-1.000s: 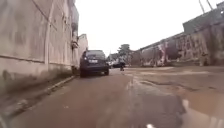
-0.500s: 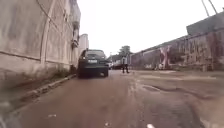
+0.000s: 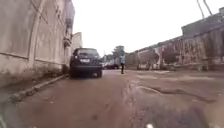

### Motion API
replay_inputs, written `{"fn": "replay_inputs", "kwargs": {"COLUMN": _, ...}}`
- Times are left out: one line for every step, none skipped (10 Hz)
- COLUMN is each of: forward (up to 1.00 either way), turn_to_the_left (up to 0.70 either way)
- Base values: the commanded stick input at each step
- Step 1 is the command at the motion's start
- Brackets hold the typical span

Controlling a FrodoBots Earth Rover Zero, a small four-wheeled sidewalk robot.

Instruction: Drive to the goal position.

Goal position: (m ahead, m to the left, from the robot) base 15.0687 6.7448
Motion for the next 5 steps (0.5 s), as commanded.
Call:
{"fn": "replay_inputs", "kwargs": {"forward": 0.70, "turn_to_the_left": 0.00}}
{"fn": "replay_inputs", "kwargs": {"forward": 0.70, "turn_to_the_left": 0.00}}
{"fn": "replay_inputs", "kwargs": {"forward": 0.70, "turn_to_the_left": 0.00}}
{"fn": "replay_inputs", "kwargs": {"forward": 0.70, "turn_to_the_left": 0.00}}
{"fn": "replay_inputs", "kwargs": {"forward": 0.70, "turn_to_the_left": 0.00}}
